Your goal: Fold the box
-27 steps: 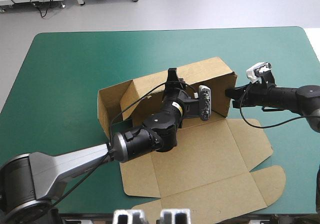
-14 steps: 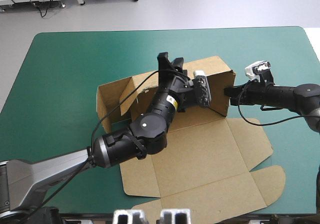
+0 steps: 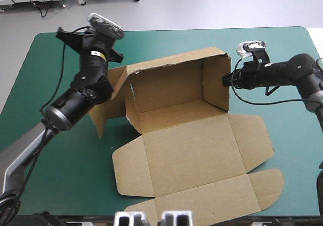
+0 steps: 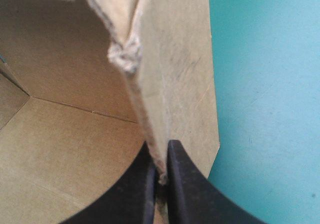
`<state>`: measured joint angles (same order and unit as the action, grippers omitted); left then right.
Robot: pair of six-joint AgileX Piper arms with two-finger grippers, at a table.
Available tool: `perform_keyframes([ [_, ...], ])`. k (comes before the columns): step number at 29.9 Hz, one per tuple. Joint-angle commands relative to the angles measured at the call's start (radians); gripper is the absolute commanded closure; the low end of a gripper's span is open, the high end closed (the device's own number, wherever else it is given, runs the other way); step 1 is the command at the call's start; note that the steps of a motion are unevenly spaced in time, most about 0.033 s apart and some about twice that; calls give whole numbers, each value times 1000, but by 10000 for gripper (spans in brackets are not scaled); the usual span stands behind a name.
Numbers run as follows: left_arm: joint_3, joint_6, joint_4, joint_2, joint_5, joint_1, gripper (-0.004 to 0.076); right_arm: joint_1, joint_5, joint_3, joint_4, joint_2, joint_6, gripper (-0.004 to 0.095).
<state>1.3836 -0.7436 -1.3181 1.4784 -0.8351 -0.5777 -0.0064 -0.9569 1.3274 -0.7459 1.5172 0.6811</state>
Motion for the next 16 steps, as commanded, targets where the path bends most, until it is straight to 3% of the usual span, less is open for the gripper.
perform_keyframes([
  [1, 35, -42, 39, -74, 50, 101, 729, 24, -91, 161, 119, -11, -228, 911],
  [5, 35, -34, 171, -109, 91, 204, 729, 34, -306, 283, 239, 69, -369, 911],
  [11, 35, 127, 371, -129, 91, 266, 729, 34, -298, 309, 228, 175, -385, 911],
  [16, 35, 238, 573, -129, 95, 270, 729, 34, -284, 309, 216, 292, -252, 905],
])
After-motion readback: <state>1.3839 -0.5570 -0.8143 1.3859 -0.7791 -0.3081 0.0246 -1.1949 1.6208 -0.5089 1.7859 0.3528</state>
